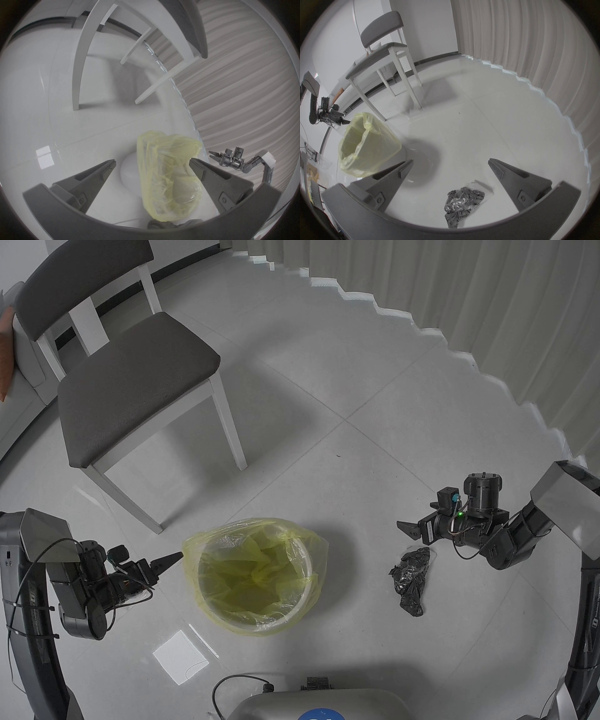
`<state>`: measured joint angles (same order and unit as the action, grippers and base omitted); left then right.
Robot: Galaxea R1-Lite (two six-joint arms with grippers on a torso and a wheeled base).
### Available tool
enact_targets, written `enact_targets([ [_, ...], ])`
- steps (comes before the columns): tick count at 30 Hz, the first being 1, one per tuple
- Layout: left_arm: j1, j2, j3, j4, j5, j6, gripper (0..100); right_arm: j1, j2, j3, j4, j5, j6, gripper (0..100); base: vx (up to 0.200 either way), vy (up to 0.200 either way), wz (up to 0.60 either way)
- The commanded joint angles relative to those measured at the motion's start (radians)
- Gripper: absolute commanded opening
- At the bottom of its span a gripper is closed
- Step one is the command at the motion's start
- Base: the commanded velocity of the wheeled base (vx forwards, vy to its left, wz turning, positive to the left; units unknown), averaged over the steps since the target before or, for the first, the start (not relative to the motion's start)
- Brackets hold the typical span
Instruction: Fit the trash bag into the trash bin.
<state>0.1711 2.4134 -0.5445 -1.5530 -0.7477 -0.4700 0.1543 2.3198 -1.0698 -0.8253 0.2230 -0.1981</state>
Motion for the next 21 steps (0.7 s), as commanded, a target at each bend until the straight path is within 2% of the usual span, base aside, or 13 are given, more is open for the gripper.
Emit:
enact_targets([
  [1, 0.007, -0.071, 0.057, -0.018, 0.019, 0.042, 100, -0.024, 0.127, -0.042, -0.015, -0.001, -0.009, 100, 0.000, 0.000, 0.00],
  [10, -0.007, -0.155, 0.084, -0.018, 0.013, 0.045, 100, -0.051, 0.196, -0.059, -0.017, -0.001, -0.017, 100, 0.000, 0.000, 0.00],
  [21, -0.005, -0.191, 0.072, -0.018, 0.013, 0.034, 100, -0.067, 0.213, -0.087, -0.005, -0.001, -0.017, 100, -0.200, 0.000, 0.00],
])
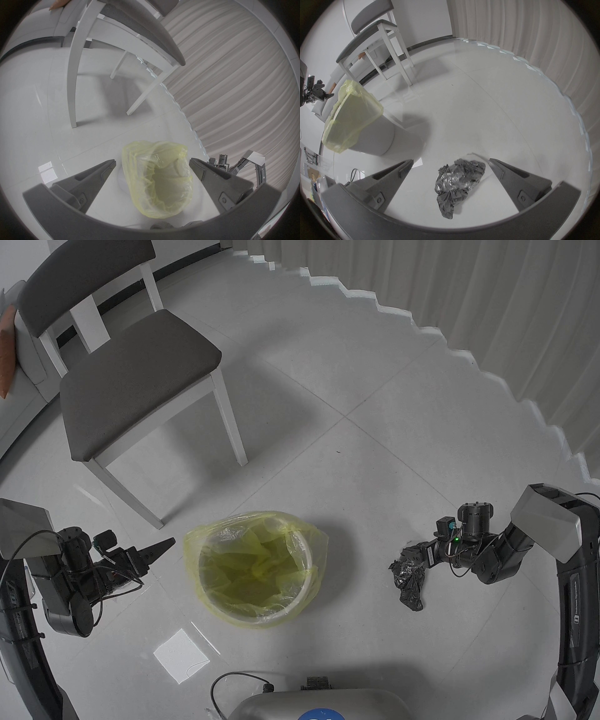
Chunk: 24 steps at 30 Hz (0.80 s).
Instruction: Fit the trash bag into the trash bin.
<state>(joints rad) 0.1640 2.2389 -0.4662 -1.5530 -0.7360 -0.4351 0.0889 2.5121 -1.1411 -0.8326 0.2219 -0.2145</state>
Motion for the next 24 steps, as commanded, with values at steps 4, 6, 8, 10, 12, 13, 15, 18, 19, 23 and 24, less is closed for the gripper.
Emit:
enact_targets([
  [4, 0.009, -0.033, -0.009, -0.018, 0.003, 0.001, 100, -0.025, 0.057, -0.063, 0.012, 0.001, -0.002, 100, -0.050, 0.000, 0.00],
  [6, 0.009, -0.045, -0.006, -0.018, 0.003, 0.001, 100, -0.037, 0.076, -0.094, 0.032, 0.001, -0.003, 100, 0.000, 0.000, 0.00],
  [8, 0.008, -0.051, -0.003, -0.018, 0.004, 0.004, 100, -0.046, 0.097, -0.129, 0.056, -0.001, -0.003, 100, 0.000, 0.000, 0.00],
  [10, 0.005, -0.061, -0.002, -0.018, 0.007, 0.004, 100, -0.057, 0.129, -0.183, 0.081, -0.001, -0.009, 100, 0.000, 0.000, 0.00],
  [12, 0.002, -0.074, 0.001, -0.018, 0.007, 0.004, 100, -0.071, 0.159, -0.247, 0.110, -0.001, -0.013, 100, 0.000, 0.000, 0.00],
  [13, 0.002, -0.079, 0.003, -0.018, 0.007, 0.004, 100, -0.075, 0.169, -0.270, 0.127, -0.001, -0.016, 100, 0.000, 0.000, 0.00],
  [15, 0.002, -0.088, 0.003, -0.018, 0.007, 0.004, 100, -0.086, 0.188, -0.322, 0.159, -0.001, -0.022, 100, 0.000, 0.000, 0.00],
  [18, -0.003, -0.108, 0.021, -0.018, 0.007, 0.006, 100, -0.089, 0.215, -0.385, 0.182, -0.001, -0.026, 100, 0.000, 0.000, 0.00],
  [19, -0.006, -0.111, 0.024, -0.018, 0.007, 0.006, 100, -0.089, 0.223, -0.399, 0.187, 0.001, -0.026, 100, 0.000, 0.000, 0.00],
  [23, -0.014, -0.121, 0.032, -0.018, 0.013, 0.010, 100, -0.087, 0.269, -0.476, 0.225, -0.001, -0.029, 100, 0.000, 0.000, 0.00],
  [24, -0.015, -0.128, 0.037, -0.018, 0.017, 0.010, 100, -0.084, 0.284, -0.500, 0.225, -0.001, -0.029, 100, 0.000, 0.000, 0.00],
])
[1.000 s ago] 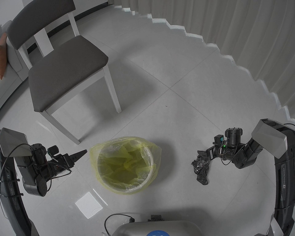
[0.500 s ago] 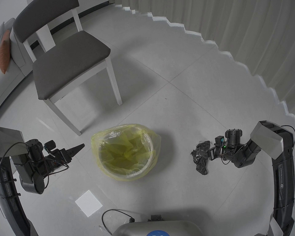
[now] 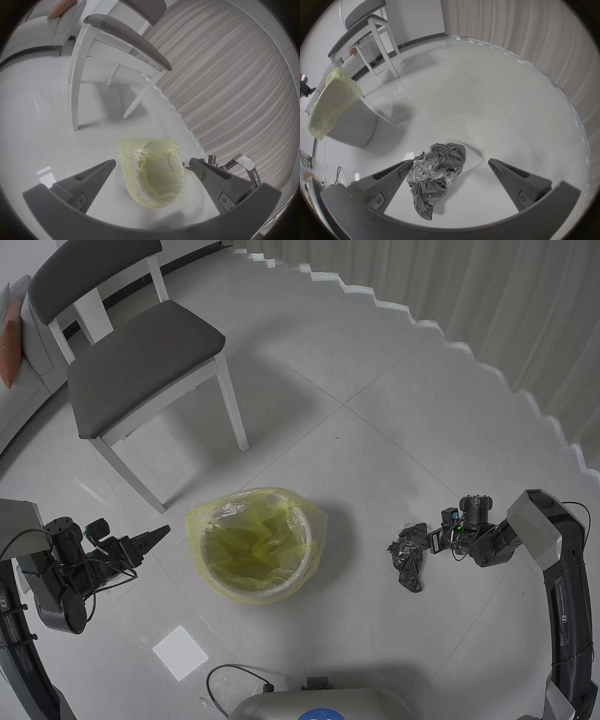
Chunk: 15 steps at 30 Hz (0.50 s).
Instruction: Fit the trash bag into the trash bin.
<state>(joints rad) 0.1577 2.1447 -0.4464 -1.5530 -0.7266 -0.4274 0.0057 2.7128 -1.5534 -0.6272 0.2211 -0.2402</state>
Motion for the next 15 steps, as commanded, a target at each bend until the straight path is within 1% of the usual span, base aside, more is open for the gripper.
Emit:
enact_targets([
  [1, -0.009, -0.039, 0.021, -0.018, 0.009, 0.003, 100, 0.000, 0.097, -0.106, 0.018, 0.000, -0.004, 100, 0.000, 0.000, 0.00],
  [4, -0.009, -0.051, 0.031, -0.018, 0.009, 0.003, 100, 0.011, 0.139, -0.160, 0.021, -0.005, -0.004, 100, 0.000, 0.000, 0.00],
  [7, -0.010, -0.051, 0.031, -0.018, 0.009, 0.004, 100, 0.025, 0.160, -0.180, 0.023, -0.005, -0.002, 100, 0.000, 0.000, 0.00],
  [15, -0.017, -0.045, 0.037, -0.018, 0.009, 0.004, 100, 0.031, 0.176, -0.203, 0.040, -0.005, 0.002, 100, 0.000, 0.000, 0.00],
])
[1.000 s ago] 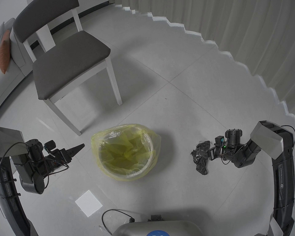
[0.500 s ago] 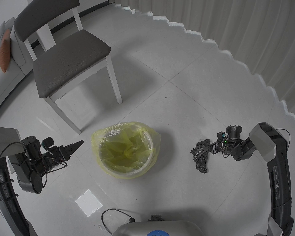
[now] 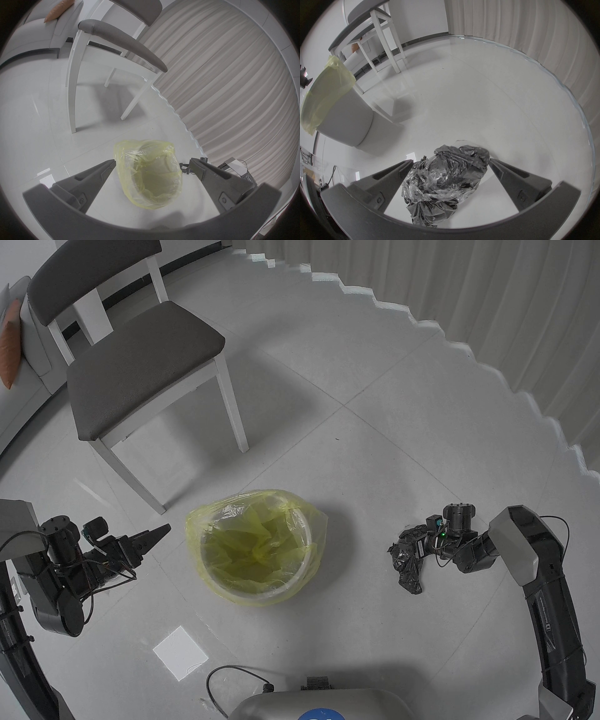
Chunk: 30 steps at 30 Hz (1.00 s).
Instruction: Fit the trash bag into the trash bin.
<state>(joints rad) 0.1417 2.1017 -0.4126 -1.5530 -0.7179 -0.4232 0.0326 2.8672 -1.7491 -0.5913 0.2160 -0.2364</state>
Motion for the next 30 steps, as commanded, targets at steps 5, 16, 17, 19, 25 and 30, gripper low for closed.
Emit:
enact_targets([
  [5, -0.008, -0.003, 0.001, -0.018, 0.000, 0.000, 100, 0.006, 0.026, -0.027, 0.031, 0.000, -0.001, 100, 0.000, 0.000, 0.00],
  [16, -0.013, -0.005, 0.000, -0.018, 0.000, 0.000, 100, 0.006, 0.024, -0.043, 0.021, -0.001, 0.011, 0, 0.000, 0.000, 0.00],
  [17, -0.014, -0.005, 0.000, -0.018, 0.000, 0.000, 100, 0.004, 0.023, -0.043, 0.021, -0.001, 0.014, 0, 0.000, 0.000, 0.00],
  [19, -0.014, -0.005, 0.000, -0.018, 0.000, 0.000, 100, 0.006, 0.011, -0.043, 0.021, -0.001, 0.019, 0, 0.000, 0.000, 0.00],
  [25, -0.014, -0.005, 0.003, -0.018, 0.000, 0.001, 100, 0.006, -0.085, 0.023, 0.002, 0.000, 0.020, 0, 0.000, 0.000, 0.00],
  [30, -0.028, 0.001, 0.006, -0.018, 0.023, 0.000, 100, 0.023, -0.249, 0.140, -0.024, 0.006, 0.022, 0, 0.000, 0.000, 0.00],
])
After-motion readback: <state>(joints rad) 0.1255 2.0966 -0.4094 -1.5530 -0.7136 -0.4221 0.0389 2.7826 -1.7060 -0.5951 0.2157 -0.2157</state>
